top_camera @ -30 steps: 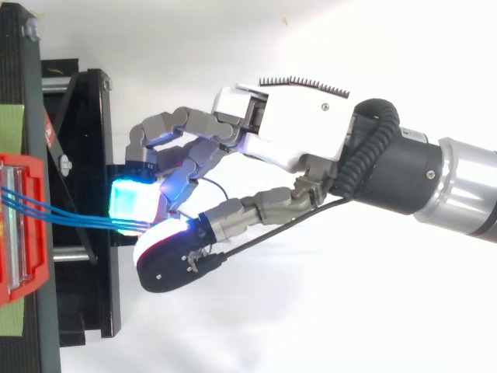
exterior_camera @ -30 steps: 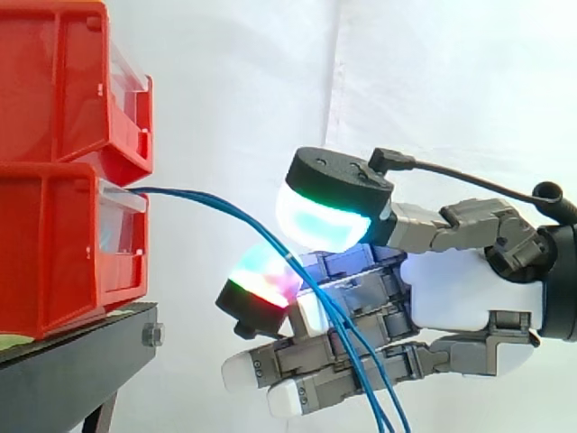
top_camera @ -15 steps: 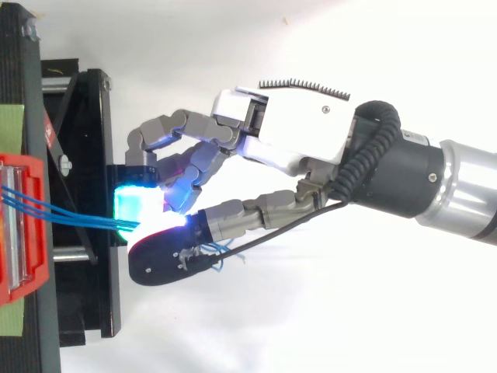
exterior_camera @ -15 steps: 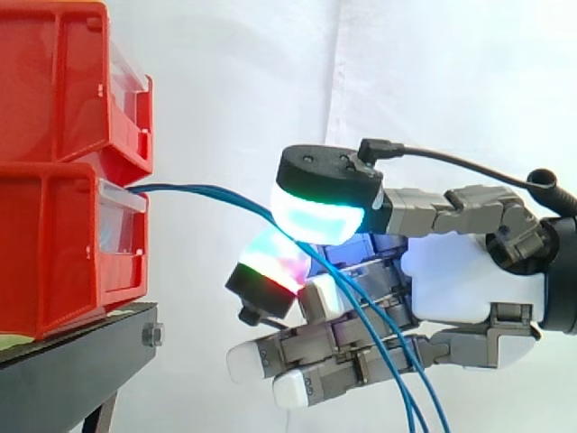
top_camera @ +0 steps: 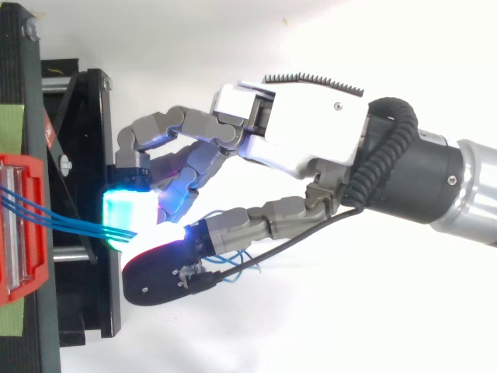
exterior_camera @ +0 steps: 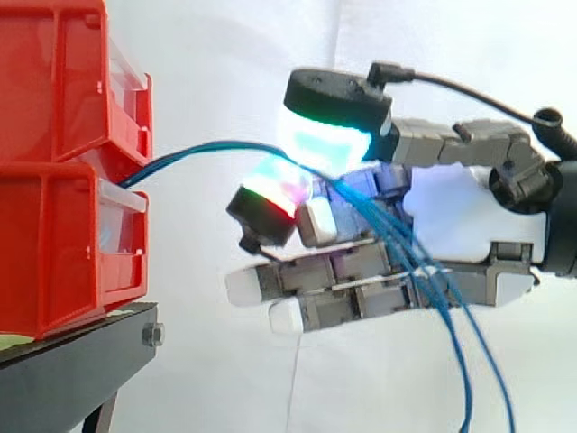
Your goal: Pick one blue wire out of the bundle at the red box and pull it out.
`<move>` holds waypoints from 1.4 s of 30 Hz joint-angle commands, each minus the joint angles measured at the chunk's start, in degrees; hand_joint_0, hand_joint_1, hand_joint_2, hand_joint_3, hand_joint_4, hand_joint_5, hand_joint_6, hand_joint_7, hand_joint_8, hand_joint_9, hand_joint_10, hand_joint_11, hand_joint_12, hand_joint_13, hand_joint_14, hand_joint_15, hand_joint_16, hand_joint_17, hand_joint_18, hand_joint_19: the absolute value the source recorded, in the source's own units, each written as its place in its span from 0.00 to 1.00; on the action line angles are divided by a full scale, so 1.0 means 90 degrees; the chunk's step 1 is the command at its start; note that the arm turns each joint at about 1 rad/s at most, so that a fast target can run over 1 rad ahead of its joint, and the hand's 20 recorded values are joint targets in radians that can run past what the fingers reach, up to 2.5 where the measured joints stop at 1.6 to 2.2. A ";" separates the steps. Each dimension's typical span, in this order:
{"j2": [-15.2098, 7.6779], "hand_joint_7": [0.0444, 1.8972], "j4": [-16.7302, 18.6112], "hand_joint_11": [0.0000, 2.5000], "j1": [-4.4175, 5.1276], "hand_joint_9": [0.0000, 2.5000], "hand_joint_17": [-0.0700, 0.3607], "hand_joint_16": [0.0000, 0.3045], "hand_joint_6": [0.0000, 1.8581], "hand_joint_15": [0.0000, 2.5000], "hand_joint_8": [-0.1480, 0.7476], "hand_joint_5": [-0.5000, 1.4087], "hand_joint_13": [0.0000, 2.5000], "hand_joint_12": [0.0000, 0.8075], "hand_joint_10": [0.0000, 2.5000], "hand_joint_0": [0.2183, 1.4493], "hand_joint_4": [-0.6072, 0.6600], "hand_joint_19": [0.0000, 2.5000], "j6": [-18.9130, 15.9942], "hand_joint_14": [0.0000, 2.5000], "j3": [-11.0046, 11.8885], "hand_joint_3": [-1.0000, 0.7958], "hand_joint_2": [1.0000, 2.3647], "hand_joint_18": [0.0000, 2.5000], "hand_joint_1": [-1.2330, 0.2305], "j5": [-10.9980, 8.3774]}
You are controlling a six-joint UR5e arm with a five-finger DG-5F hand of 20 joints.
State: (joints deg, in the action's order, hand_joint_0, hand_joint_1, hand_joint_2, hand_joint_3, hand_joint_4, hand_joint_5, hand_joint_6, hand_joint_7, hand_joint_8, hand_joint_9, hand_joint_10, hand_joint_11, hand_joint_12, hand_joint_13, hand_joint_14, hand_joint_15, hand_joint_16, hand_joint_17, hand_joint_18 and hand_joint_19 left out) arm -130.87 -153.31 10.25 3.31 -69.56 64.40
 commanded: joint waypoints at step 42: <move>0.0059 0.67 -0.0818 0.36 0.0003 0.52 0.49 0.20 0.47 0.18 0.50 0.20 0.30 0.49 0.01 0.29 0.62 0.17 0.0209 0.01 0.0141 0.44 0.01 0.24 0.32 0.0012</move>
State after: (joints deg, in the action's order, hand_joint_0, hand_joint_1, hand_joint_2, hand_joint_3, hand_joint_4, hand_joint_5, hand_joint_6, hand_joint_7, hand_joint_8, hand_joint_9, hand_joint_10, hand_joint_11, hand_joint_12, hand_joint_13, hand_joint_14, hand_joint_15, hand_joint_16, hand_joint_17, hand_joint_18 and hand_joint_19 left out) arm -130.35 -160.71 10.28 5.19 -68.27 64.51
